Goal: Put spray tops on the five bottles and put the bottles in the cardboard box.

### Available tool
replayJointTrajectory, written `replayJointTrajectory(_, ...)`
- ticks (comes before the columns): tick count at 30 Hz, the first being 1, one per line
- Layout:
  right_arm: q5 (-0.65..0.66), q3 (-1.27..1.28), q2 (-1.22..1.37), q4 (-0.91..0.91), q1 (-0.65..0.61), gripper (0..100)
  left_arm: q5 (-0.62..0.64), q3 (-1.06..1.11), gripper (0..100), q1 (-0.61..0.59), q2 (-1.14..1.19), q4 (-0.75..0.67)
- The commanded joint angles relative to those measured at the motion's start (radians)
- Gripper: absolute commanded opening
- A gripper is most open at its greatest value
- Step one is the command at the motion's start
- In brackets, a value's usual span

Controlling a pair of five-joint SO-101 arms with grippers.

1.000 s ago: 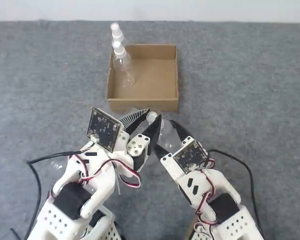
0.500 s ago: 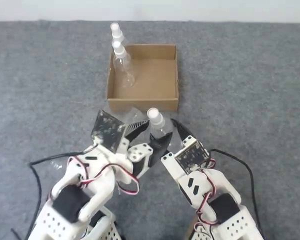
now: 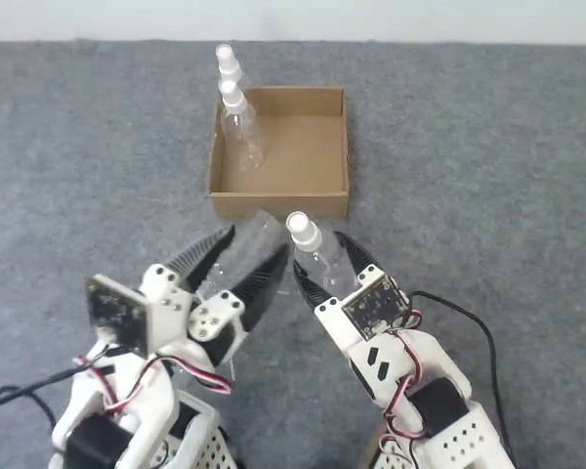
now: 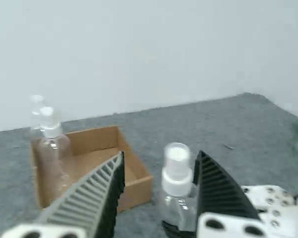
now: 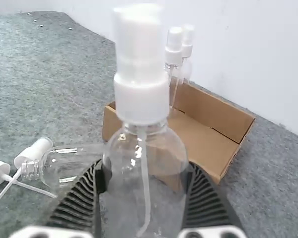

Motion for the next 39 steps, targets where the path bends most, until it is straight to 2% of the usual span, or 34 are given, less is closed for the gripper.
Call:
replayJointTrajectory(1, -0.009, 0.021, -0.019, -0.024, 0.012, 2.0, -0.012, -0.064, 21, -0.061, -0.009, -0.057)
replayJointTrajectory(7, -0.009, 0.021, -0.022, -0.005, 0.013, 2.0, -0.014, -0.061, 21, -0.164, -0.009, -0.068)
replayJointTrajectory(19, -0.012, 0.021, -0.022, 0.012, 0.007, 2.0, -0.012, -0.028, 21, -0.348, -0.011, 0.025)
replayJointTrajectory(23, -0.126, 0.021, -0.022, 0.012, 0.012, 2.0, -0.012, 0.076, 21, -0.377, -0.011, 0.020)
replayJointTrajectory(27, -0.186, 0.021, -0.022, 0.010, 0.010, 2.0, -0.009, 0.176, 21, -0.377, -0.011, -0.028)
replayJointTrajectory(31, -0.186, 0.021, -0.022, 0.010, 0.007, 2.0, -0.009, 0.266, 21, -0.379, -0.011, -0.080)
replayJointTrajectory(39, -0.186, 0.017, -0.024, 0.001, 0.010, 2.0, 0.014, 0.389, 21, -0.486, -0.011, -0.184)
